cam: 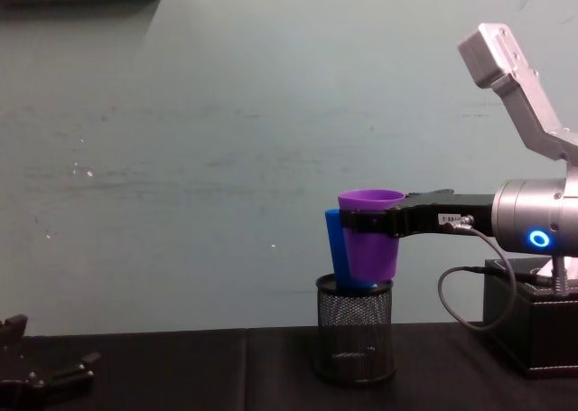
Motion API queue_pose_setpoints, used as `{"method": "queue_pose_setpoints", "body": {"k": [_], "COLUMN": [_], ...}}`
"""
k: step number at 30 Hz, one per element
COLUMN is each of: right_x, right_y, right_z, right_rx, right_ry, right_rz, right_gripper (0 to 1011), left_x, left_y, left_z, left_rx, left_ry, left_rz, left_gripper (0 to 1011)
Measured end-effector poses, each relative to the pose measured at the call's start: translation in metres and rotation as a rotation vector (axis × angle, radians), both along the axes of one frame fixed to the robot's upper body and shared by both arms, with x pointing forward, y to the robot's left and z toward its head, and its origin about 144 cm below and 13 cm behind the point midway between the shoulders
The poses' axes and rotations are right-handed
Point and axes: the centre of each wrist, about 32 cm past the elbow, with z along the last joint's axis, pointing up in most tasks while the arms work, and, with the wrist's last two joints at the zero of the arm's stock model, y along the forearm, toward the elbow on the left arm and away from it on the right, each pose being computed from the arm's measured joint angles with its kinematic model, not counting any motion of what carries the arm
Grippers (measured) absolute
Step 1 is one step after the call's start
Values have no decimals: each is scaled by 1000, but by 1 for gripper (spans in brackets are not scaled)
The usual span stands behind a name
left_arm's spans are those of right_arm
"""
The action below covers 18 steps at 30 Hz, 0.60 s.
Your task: Pick up one cup with a gripper and tap it against the other cup.
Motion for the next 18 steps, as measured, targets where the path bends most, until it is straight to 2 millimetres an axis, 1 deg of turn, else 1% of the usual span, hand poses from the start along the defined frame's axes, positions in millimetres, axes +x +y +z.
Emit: {"method": "queue_pose_setpoints", "body": {"k": [18], "right_x": [0], "right_y": [0], "right_z": [0], "right_rx": [0], "right_ry": [0], "right_rz": [0], "right_gripper": [732], "left_x": [0], "left_y": [0], "left_z": [0], "left_rx": [0], "left_ry": [0], "left_rz": [0], "left_gripper": [1000]}}
